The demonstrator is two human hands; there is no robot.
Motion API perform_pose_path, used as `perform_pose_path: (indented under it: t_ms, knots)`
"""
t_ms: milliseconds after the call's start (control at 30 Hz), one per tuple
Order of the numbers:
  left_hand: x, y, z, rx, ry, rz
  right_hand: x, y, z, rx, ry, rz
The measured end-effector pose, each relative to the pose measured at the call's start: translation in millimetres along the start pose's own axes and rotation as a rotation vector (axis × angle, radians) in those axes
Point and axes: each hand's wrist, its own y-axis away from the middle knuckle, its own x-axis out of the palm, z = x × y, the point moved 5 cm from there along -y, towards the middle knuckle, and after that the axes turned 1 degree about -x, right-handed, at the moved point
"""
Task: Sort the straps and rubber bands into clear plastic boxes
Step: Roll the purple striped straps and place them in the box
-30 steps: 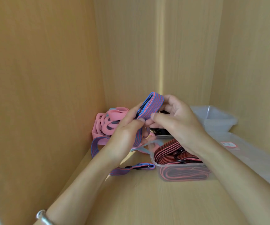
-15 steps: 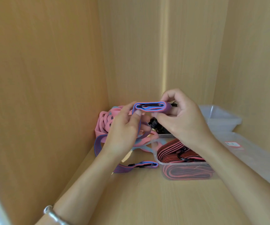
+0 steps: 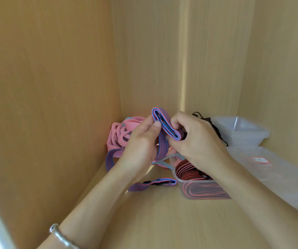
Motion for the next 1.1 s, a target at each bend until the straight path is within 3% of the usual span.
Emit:
perform_pose_path:
  t_ms: [267,433,767,967,1100]
  knots:
    - [-14.0,-3.3,-9.4,0.049,-0.038,-0.142,1.5,3.3,6.2,0.093,-0.167,0.257]
    - [-11.9,-2.8,-8.0,0.035,0.034,-0.100,1.6,-0.4,-0.8,0.174,-0.359,0.144]
    - [-10.1,-0.1,-10.0,0.209,-0.279,-0.148,4.2,-4.0,-11.9,0.321,-0.618,0.132]
    - [-3.4,-2.1,2.2,-0.007,-0.094,-0.004,1.6,-4.0,-13.4,0.388,-0.655,0.126]
    - [5.8,1.9,0.3,-0.045,-0.039,0.073,0.8,-3.1,-13.7,0.429,-0.638,0.134]
